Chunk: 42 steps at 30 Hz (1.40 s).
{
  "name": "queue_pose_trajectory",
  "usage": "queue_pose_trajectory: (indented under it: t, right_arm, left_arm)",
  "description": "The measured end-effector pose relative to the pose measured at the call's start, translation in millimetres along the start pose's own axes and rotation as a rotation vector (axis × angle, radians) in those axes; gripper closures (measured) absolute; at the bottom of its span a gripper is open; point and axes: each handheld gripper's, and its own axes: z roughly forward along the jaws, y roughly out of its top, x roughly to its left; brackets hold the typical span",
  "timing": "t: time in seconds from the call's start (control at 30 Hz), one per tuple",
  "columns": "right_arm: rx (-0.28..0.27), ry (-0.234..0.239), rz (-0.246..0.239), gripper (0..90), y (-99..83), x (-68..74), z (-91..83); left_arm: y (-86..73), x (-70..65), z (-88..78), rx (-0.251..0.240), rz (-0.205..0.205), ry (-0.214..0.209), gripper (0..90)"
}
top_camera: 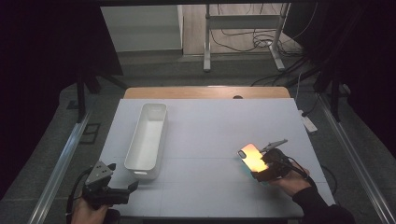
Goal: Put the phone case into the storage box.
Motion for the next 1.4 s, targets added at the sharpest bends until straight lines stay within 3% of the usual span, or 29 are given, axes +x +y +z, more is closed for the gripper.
queue_pose_trajectory:
  t: [0.3, 0.97, 1.4]
  right_arm:
    - [-0.062, 0.030, -0.002, 16.7, 2.7, 0.6, -7.5]
    - [-0.194, 0.092, -0.020, 16.6, 10.6, 4.8, -27.3]
    - [-0.256, 0.123, -0.026, 16.7, 15.5, 7.5, -36.8]
  left_arm:
    - [1.7, 1.8, -0.1, 0.005, -0.015, -0.022, 0.0]
    - [25.0, -9.9, 4.4, -0.082, 0.006, -0.078, 0.0]
    - [41.3, -20.3, 16.5, -0.116, 0.037, -0.164, 0.0]
